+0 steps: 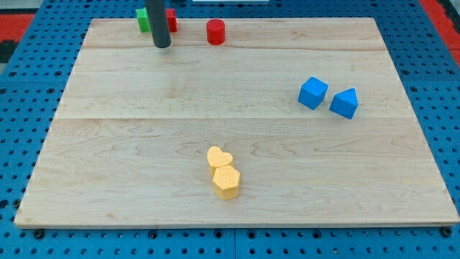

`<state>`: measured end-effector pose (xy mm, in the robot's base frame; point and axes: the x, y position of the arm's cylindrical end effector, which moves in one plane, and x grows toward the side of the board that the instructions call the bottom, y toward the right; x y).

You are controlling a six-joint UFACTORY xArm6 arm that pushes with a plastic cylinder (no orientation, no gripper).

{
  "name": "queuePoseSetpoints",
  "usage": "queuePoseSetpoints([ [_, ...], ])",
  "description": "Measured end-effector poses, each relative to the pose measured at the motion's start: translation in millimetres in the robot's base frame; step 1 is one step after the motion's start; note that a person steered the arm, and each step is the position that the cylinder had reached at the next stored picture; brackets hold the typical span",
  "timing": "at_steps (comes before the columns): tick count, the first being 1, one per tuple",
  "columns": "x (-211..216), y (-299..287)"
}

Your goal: Push the red circle left and a bit down

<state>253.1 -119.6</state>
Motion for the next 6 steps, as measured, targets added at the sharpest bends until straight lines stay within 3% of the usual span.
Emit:
queuePoseSetpoints([
  [1,-19.7,32.1],
  [2,12.9,60.9],
  [3,15.6,127.0],
  [4,-18.9,153.2],
  [5,-37.2,92.3],
  [6,-21.3,15.7],
])
